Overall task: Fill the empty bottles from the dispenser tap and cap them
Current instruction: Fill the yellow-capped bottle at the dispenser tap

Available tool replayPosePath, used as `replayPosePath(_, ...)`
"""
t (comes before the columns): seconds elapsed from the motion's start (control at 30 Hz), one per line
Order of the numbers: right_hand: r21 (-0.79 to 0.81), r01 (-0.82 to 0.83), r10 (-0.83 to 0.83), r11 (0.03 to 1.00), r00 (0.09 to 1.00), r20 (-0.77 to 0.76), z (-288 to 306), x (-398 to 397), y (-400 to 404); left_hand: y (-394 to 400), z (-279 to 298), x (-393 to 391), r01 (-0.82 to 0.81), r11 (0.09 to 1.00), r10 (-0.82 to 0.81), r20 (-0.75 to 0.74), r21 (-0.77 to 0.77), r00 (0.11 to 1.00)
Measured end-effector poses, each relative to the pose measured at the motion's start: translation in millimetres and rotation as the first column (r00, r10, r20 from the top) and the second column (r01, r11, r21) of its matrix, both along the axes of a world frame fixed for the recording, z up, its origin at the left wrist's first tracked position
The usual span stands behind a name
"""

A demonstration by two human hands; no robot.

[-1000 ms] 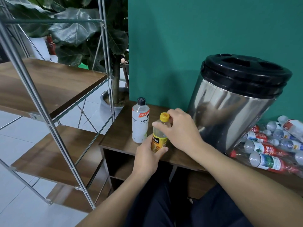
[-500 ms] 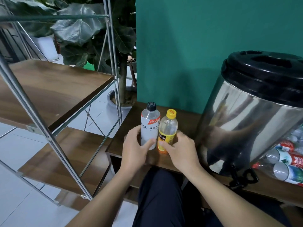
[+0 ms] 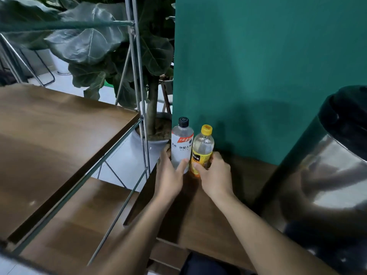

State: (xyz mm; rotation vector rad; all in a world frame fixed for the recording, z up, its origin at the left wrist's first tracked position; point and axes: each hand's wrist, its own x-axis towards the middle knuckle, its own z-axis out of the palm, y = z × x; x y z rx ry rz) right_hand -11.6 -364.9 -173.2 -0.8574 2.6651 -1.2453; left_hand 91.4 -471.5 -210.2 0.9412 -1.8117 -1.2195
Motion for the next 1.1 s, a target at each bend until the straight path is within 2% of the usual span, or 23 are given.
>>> replayPosePath(0.1,-0.028,-0.01,0.01,1.0,1.0,0.011,-0.6,-17.9,-26.2,-23.7,0.3,-18.2,0.017,1.0,-0.017,-0.04,-0.023,0.999)
replayPosePath(0.3,-0.064,0.005,-0.003,0.998,0.999,0.032,-1.1,-38.5,-65.6,-59.3,-13.3,-53.6,-0.022,0.997,0.021,-0.012,-0.075,1.0)
replayPosePath(0.47,-0.026,0.029,-0.029,0.999,0.999,0.017,-3.3,-49.9,-83.7,-66.7,-6.3,-67.9,-0.043,0.997,0.045,0.026,-0.069,0.999)
replayPosePath(0.63,0.018,0.046,-0.047,0.999,0.998,0.03,-2.7,-52.3,-89.3,-73.7,-8.3,-73.9,0.003,0.994,0.006,0.075,-0.11,0.997)
replayPosePath(0.7,0.052,0.061,-0.063,0.997,0.998,0.024,-3.6,-47.3,-85.7,-76.2,-7.3,-71.2,0.018,0.998,-0.013,0.092,-0.062,0.996)
replayPosePath(0.77,0.055,0.073,-0.076,0.996,0.996,0.041,-1.6,-38.9,-75.3,-67.1,-0.7,-63.5,0.016,1.0,-0.016,0.103,0.0,0.995)
replayPosePath(0.87,0.008,0.069,-0.069,0.998,0.995,0.067,2.9,-24.9,-51.7,-40.3,8.3,-48.1,-0.015,1.0,0.016,0.074,-0.02,0.997)
replayPosePath(1.0,-0.18,0.018,0.012,0.983,0.986,0.167,18.4,-0.3,-0.5,23.7,38.5,-11.7,-0.027,0.997,0.026,0.012,0.074,1.0)
replayPosePath(1.1,-0.283,-0.06,0.109,0.957,0.981,0.161,41.7,27.3,58.4,80.0,70.4,23.7,0.038,0.996,-0.031,-0.095,0.08,0.995)
